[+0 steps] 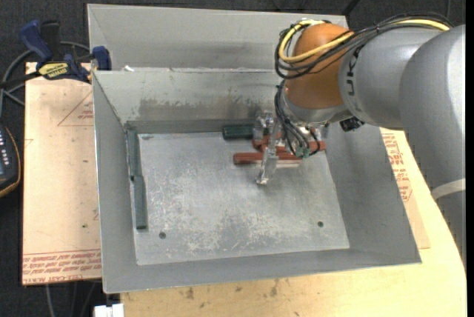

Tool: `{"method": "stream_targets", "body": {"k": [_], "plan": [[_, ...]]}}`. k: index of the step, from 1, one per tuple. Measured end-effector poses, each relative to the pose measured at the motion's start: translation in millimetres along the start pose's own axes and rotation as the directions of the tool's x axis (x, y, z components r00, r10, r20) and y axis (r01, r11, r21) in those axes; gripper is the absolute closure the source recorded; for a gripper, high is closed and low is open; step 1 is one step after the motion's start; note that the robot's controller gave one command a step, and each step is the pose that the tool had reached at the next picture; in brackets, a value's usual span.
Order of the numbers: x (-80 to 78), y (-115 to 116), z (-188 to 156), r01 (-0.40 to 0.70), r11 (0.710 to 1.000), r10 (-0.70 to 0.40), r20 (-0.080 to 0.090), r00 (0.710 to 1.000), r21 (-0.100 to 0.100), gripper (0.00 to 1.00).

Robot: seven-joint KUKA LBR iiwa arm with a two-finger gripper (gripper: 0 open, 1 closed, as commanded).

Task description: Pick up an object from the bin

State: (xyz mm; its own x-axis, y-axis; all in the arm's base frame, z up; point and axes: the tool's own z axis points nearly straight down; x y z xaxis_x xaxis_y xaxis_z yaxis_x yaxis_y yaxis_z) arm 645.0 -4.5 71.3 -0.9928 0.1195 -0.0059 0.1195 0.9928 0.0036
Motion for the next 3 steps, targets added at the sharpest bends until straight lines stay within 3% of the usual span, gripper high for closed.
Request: {"method": "stream_targets", "body": {"k": [1, 2, 3], "plan": [[-0.5, 0.5, -1.7, 0.0, 1.0, 0.0, 0.001, 1.0, 0.0, 1.0], [-0.5, 0.4, -1.7, -0.001, 1.0, 0.001, 0.001, 1.0, 0.0, 1.0], [27.8, -26.6, -2.1, -0.15, 0.989, 0.15, 0.003, 0.989, 0.0, 1.0]]}}
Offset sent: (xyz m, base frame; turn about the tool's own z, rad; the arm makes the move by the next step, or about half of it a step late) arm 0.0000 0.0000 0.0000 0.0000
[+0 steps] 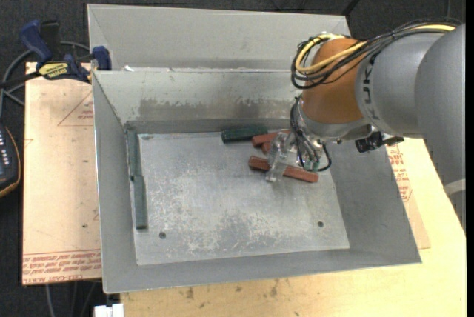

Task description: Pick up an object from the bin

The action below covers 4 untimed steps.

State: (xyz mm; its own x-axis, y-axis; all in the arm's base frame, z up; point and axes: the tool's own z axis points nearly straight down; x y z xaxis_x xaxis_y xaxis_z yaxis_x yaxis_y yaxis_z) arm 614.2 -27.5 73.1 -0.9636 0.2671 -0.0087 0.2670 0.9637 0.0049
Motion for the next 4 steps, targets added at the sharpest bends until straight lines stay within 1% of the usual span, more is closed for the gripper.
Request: {"method": "stream_targets", "body": {"k": [1, 2, 3, 4], "plan": [[2.8, -25.3, -0.5, -0.147, 0.989, 0.147, -0.004, 0.989, 0.003, 1.0], [-10.0, -17.3, -146.4, -0.152, 0.988, 0.152, 0.004, 0.988, 0.001, 1.0], [-0.8, 14.0, -71.8, 0.128, 0.992, -0.128, -0.012, 0.992, 0.002, 1.0], [-2.1, 13.5, -73.8, 0.127, 0.992, -0.127, -0.008, 0.992, 0.003, 0.0]]}}
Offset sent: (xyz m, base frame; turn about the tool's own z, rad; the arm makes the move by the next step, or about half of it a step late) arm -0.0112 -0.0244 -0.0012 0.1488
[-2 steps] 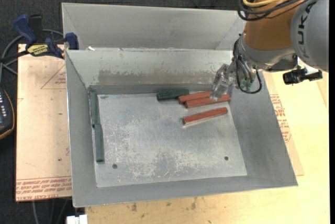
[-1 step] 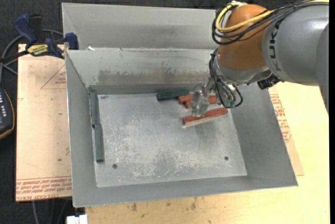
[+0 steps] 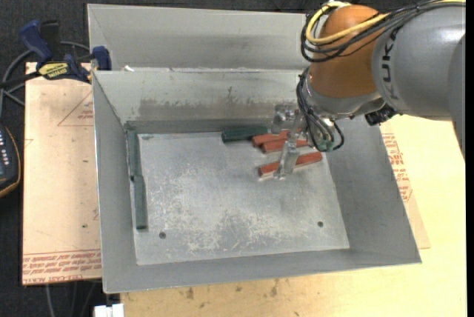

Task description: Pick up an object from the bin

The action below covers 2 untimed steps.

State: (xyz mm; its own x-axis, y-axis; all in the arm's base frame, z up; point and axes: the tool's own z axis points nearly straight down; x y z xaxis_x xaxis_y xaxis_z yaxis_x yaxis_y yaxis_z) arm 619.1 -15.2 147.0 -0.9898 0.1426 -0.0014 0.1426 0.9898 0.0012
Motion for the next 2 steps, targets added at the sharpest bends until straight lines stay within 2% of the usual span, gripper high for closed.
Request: {"method": "stream_targets", "body": {"k": [1, 2], "plan": [[-21.6, -53.3, 72.6, 0.006, 1.0, -0.006, -0.003, 1.0, 0.003, 0.0], [-23.1, -49.6, 67.6, 0.01, 1.0, -0.01, 0.002, 1.0, 0.0, 1.0]]}}
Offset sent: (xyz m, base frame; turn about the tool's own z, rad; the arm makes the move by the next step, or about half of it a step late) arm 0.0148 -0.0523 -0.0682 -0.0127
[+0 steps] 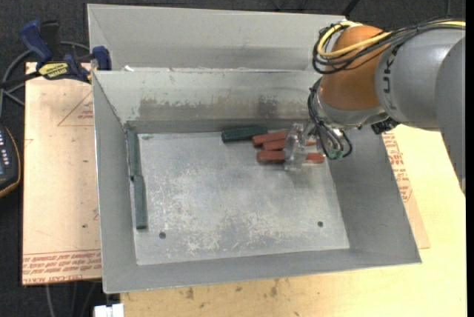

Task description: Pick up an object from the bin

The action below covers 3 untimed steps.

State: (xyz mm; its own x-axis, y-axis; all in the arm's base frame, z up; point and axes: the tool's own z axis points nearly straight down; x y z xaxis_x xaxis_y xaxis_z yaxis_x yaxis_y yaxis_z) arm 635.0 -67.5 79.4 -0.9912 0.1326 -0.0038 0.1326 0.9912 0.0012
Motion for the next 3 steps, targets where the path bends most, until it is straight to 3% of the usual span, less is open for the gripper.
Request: {"method": "stream_targets", "body": {"k": [1, 2, 3], "plan": [[0.3, -0.1, 0.2, 0.0, 1.0, 0.0, -0.001, 1.0, 0.0, 0.0], [0.3, -0.1, 0.2, 0.0, 1.0, 0.0, -0.001, 1.0, 0.0, 1.0], [11.8, -3.3, -110.3, 0.169, 0.986, -0.169, 0.005, 0.986, 0.001, 1.0]]}}
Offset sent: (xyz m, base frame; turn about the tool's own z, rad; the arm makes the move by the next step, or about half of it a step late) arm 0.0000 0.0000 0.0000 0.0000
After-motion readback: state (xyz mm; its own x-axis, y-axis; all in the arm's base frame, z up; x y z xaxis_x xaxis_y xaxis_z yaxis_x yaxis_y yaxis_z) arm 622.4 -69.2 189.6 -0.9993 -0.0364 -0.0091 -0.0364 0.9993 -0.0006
